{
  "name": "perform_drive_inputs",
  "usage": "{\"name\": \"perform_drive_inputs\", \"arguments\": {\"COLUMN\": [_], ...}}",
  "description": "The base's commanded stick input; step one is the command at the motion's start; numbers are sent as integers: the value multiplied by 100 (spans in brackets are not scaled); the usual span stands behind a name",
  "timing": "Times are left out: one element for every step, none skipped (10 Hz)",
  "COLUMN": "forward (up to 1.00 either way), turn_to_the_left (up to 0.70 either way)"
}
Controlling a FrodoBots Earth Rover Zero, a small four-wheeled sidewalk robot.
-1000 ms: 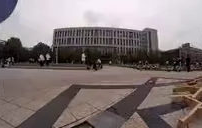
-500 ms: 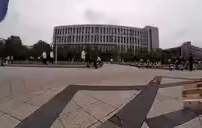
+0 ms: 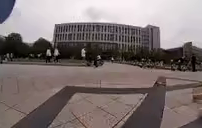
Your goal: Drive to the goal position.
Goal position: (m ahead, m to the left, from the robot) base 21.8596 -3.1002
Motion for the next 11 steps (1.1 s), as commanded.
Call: {"name": "perform_drive_inputs", "arguments": {"forward": [55,55,57,59,59,60,60,60,60,60,60], "turn_to_the_left": [1,1,1,1,1,1,1,1,1,1,0]}}
